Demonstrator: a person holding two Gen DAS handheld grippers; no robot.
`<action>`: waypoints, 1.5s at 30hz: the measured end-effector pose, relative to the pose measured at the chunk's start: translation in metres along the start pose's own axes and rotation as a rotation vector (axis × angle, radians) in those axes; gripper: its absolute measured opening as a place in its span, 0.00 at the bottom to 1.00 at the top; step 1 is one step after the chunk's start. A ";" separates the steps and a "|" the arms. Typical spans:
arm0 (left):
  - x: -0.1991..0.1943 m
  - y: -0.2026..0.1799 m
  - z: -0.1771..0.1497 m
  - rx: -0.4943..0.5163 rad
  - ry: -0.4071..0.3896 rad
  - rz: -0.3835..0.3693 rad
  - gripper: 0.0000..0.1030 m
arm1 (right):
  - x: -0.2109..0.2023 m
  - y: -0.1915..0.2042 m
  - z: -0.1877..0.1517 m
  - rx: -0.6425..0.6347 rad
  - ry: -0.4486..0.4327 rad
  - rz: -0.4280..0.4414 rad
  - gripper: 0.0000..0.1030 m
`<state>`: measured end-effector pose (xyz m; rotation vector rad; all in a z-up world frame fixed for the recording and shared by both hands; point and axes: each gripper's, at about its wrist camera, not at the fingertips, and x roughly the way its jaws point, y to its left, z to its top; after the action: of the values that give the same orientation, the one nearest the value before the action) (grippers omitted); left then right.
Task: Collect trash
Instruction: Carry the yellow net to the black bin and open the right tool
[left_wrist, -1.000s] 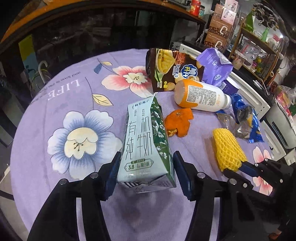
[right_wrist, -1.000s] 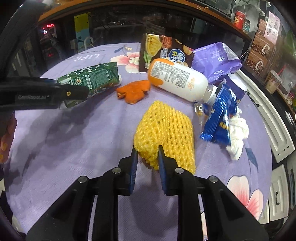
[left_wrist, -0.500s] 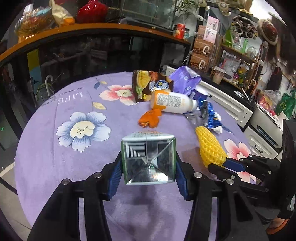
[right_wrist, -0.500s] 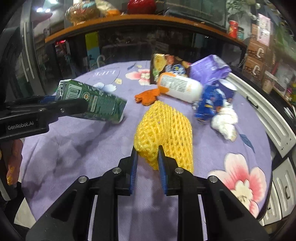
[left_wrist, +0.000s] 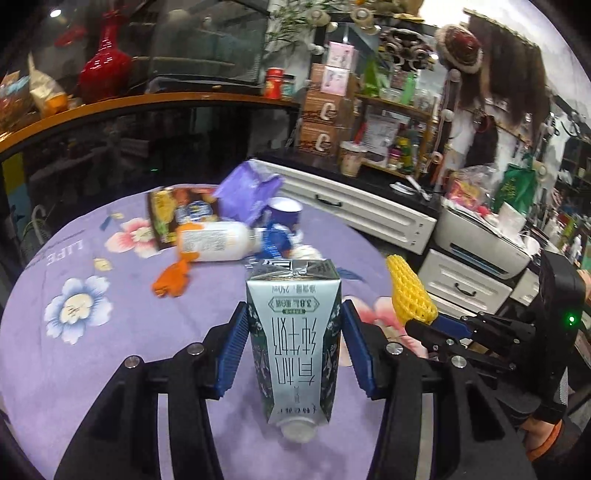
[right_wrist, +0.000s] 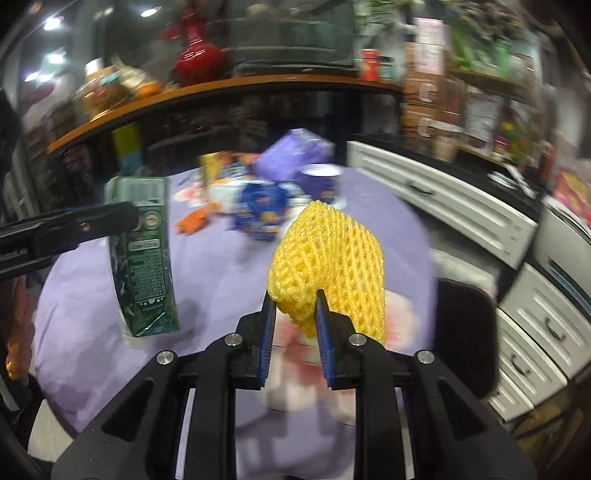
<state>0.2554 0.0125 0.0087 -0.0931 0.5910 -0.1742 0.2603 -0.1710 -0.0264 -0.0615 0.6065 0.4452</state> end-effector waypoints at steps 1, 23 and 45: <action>0.005 -0.010 0.002 0.012 -0.001 -0.015 0.49 | -0.003 -0.013 -0.001 0.024 -0.001 -0.017 0.21; 0.103 -0.151 0.021 0.121 0.093 -0.211 0.49 | 0.128 -0.251 -0.081 0.457 0.315 -0.205 0.21; 0.174 -0.194 0.018 0.158 0.180 -0.194 0.49 | 0.120 -0.266 -0.085 0.434 0.260 -0.280 0.55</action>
<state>0.3811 -0.2098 -0.0453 0.0190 0.7459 -0.4196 0.4146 -0.3807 -0.1832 0.2112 0.9252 0.0268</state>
